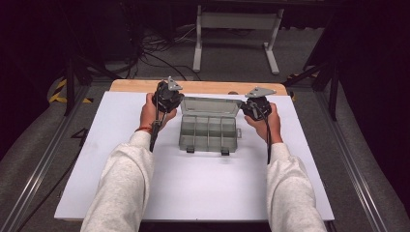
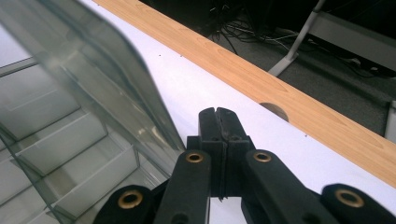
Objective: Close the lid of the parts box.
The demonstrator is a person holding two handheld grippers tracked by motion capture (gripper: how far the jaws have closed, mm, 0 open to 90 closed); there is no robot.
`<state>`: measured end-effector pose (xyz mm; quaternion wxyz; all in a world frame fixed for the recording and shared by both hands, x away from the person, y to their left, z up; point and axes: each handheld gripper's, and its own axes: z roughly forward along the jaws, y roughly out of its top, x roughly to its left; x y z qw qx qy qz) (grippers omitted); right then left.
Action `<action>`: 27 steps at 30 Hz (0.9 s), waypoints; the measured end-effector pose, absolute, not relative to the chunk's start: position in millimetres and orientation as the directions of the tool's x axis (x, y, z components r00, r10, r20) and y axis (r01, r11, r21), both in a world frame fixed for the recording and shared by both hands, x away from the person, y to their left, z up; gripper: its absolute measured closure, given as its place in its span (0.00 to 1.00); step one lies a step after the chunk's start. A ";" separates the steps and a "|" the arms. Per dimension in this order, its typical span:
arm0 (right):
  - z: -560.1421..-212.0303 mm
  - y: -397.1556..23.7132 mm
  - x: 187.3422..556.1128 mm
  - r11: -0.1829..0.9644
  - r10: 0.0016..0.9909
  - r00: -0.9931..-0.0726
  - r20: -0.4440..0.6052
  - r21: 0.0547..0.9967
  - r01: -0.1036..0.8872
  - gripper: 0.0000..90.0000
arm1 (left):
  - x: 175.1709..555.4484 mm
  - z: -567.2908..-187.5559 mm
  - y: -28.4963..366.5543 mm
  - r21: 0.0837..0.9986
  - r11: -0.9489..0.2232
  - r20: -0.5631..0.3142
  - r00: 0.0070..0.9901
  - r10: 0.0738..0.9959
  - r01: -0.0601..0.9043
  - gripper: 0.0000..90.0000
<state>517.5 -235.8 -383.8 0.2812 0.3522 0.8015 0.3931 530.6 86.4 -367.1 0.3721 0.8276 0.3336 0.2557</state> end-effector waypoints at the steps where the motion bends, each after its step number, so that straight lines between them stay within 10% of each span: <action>1: -383.7 -235.7 517.2 0.443 0.786 -0.593 -0.174 0.829 0.343 1.00 | 529.8 -366.8 87.7 0.789 -0.499 0.173 0.650 0.740 0.357 0.99; 27: -379.2 -231.6 505.6 0.457 0.770 -0.609 -0.187 0.829 0.323 1.00 | 516.0 -369.5 92.6 0.775 -0.534 0.214 0.655 0.725 0.339 0.99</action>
